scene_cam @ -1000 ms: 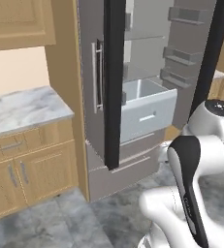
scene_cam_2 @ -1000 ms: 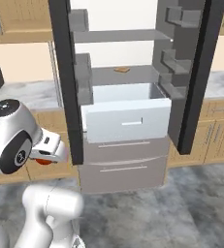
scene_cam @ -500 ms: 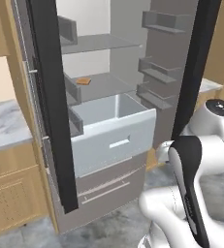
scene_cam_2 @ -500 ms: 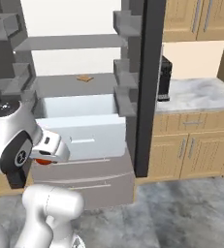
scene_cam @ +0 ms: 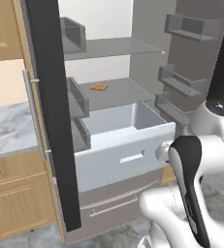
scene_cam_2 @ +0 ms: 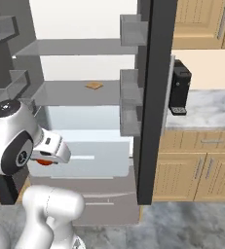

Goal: Place the tomato and cucumber inside the fridge drawer. Close the drawer after placing the vegetables.

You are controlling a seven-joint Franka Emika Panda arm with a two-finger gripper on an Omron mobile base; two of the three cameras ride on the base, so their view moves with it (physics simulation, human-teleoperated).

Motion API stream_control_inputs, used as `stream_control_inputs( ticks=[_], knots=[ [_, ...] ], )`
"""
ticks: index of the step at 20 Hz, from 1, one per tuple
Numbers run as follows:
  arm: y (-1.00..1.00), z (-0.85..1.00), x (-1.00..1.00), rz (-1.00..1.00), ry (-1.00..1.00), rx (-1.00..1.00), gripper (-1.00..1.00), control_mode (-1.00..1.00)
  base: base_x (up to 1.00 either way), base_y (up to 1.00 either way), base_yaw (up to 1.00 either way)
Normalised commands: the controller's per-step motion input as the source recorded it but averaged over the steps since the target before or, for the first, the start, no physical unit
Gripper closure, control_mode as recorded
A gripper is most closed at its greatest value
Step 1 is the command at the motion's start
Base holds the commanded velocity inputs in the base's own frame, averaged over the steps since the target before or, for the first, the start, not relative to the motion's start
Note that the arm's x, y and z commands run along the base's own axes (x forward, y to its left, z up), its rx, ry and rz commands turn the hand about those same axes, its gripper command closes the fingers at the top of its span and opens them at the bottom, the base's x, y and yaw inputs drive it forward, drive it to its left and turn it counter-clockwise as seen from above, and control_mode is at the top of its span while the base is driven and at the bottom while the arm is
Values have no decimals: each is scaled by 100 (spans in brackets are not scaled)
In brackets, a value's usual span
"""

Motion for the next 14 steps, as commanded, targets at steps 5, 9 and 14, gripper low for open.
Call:
stream_control_inputs(
  ticks=[5, 9, 14],
  knots=[
    [0, 0, 0, 0, 0, 0, 100, 100, 73, -3, 35],
    [-9, 0, 0, 6, -3, 1, 100, -100, 17, -12, 22],
    [-46, 0, 85, 18, -4, 11, 100, -100, 0, 0, 0]
  ],
)
